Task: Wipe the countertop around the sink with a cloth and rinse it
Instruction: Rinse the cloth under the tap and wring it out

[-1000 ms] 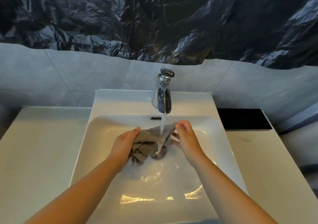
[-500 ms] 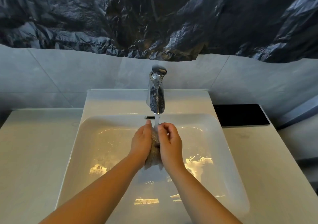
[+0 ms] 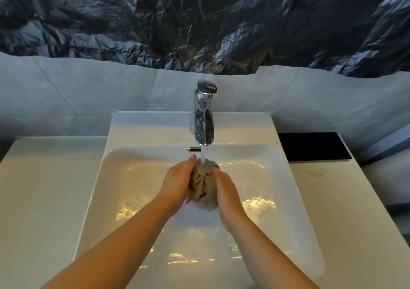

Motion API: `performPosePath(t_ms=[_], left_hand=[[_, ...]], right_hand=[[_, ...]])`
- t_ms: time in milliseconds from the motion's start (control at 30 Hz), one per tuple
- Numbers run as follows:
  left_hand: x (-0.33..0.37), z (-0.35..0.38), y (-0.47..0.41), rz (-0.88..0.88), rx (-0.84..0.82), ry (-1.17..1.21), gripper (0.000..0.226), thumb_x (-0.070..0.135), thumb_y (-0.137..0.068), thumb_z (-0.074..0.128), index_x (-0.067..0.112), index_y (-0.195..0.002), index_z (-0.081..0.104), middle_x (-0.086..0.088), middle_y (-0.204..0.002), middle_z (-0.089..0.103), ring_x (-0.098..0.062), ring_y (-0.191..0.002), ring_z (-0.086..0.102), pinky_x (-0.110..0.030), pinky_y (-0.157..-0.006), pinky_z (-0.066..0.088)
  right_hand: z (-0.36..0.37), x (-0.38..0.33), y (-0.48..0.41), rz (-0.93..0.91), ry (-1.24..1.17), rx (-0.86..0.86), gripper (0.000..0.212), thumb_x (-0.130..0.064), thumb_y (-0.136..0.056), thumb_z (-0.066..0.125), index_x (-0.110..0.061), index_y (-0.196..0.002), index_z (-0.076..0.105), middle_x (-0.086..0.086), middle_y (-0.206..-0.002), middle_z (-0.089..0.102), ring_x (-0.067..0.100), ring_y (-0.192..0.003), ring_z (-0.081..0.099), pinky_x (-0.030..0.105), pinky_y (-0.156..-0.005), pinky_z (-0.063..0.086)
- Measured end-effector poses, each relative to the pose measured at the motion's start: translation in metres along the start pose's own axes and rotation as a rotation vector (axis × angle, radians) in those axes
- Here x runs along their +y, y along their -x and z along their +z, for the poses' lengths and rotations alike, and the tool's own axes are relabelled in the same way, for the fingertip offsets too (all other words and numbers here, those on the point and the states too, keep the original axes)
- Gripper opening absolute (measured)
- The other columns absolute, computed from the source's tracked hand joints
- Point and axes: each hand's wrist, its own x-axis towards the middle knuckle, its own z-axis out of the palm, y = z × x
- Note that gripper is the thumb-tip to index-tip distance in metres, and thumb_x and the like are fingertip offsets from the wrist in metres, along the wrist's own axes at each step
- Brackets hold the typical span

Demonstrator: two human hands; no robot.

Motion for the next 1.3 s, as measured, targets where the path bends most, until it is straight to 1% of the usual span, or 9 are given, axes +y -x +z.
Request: performPosePath(t_ms=[133, 300, 400, 500, 667, 900, 1000, 1167, 1300], left_hand=[[-0.005, -0.005, 0.004, -0.019, 0.131, -0.131, 0.035, 0.045, -0.089, 0.057, 0.015, -0.107, 0.062, -0.011, -0.097, 0.067, -0.023, -0.088, 0.067, -0.040, -0.076, 0.059], [-0.010, -0.003, 0.020, -0.368, -0.073, 0.182, 0.046, 0.053, -0.097, 0.036, 0.016, -0.109, 0.062, -0.011, -0.104, 0.068, -0.026, -0.101, 0.063, -0.044, -0.090, 0.052], [-0.011, 0.006, 0.023, -0.346, -0.101, 0.402, 0.058, 0.058, -0.096, 0.026, 0.017, -0.113, 0.063, -0.014, -0.110, 0.069, -0.029, -0.105, 0.064, -0.047, -0.090, 0.052], [-0.011, 0.017, 0.017, -0.190, 0.123, 0.216, 0.057, 0.056, -0.097, 0.025, 0.019, -0.102, 0.067, -0.010, -0.098, 0.072, -0.025, -0.091, 0.068, -0.045, -0.083, 0.056], [-0.009, 0.019, 0.015, -0.012, 0.230, -0.110, 0.047, 0.047, -0.100, 0.027, 0.023, -0.083, 0.064, -0.002, -0.075, 0.067, -0.015, -0.073, 0.066, -0.026, -0.062, 0.054], [-0.001, 0.004, -0.001, -0.012, 0.219, -0.155, 0.045, 0.048, -0.097, 0.038, 0.015, -0.085, 0.066, -0.009, -0.086, 0.067, -0.026, -0.084, 0.064, -0.039, -0.078, 0.055], [0.003, -0.014, -0.012, -0.053, 0.256, -0.024, 0.046, 0.049, -0.094, 0.046, 0.009, -0.083, 0.065, -0.017, -0.086, 0.070, -0.035, -0.081, 0.068, -0.049, -0.075, 0.057], [0.002, -0.025, -0.029, -0.073, 0.236, 0.052, 0.061, 0.062, -0.081, 0.052, 0.002, -0.085, 0.063, -0.022, -0.088, 0.070, -0.038, -0.086, 0.068, -0.053, -0.083, 0.054], [0.002, -0.028, -0.030, -0.039, 0.125, -0.042, 0.071, 0.066, -0.065, 0.067, 0.003, -0.097, 0.063, -0.018, -0.093, 0.069, -0.030, -0.085, 0.067, -0.043, -0.076, 0.056]], right_hand=[[-0.005, -0.008, 0.000, -0.231, 0.086, 0.306, 0.025, -0.037, -0.098, 0.044, -0.016, -0.103, 0.055, 0.001, -0.094, 0.062, 0.015, -0.086, 0.060, 0.018, -0.061, 0.044], [-0.004, -0.023, 0.011, -0.332, 0.050, 0.173, 0.017, -0.036, -0.096, 0.050, -0.019, -0.098, 0.054, -0.003, -0.092, 0.062, 0.009, -0.087, 0.062, 0.010, -0.056, 0.046], [0.005, -0.022, 0.020, -0.460, 0.182, 0.182, 0.018, -0.042, -0.090, 0.056, -0.024, -0.095, 0.055, -0.008, -0.092, 0.062, 0.005, -0.086, 0.061, 0.010, -0.064, 0.049], [0.016, -0.016, 0.022, -0.611, 0.375, 0.266, 0.017, -0.045, -0.089, 0.056, -0.029, -0.092, 0.055, -0.011, -0.088, 0.062, 0.003, -0.083, 0.060, 0.012, -0.067, 0.050], [0.013, -0.011, 0.005, -0.453, 0.514, 0.308, 0.027, -0.043, -0.095, 0.048, -0.021, -0.082, 0.058, -0.010, -0.073, 0.062, 0.007, -0.066, 0.059, 0.020, -0.055, 0.042], [-0.016, -0.010, -0.021, -0.297, 0.410, 0.337, 0.037, -0.046, -0.093, 0.050, -0.013, -0.080, 0.060, -0.004, -0.072, 0.060, 0.015, -0.072, 0.058, 0.026, -0.059, 0.044], [-0.033, -0.017, -0.012, -0.328, 0.430, 0.180, 0.040, -0.049, -0.090, 0.055, -0.012, -0.076, 0.061, -0.001, -0.070, 0.061, 0.013, -0.070, 0.059, 0.022, -0.059, 0.044], [-0.048, -0.014, -0.002, -0.002, 0.409, -0.379, 0.044, -0.054, -0.072, 0.071, -0.021, -0.101, 0.069, -0.003, -0.098, 0.073, 0.012, -0.090, 0.069, 0.029, -0.082, 0.056], [-0.052, -0.004, -0.005, 0.044, 0.394, -0.394, 0.036, -0.047, -0.082, 0.068, -0.021, -0.107, 0.070, -0.002, -0.101, 0.074, 0.015, -0.097, 0.069, 0.039, -0.092, 0.053]])
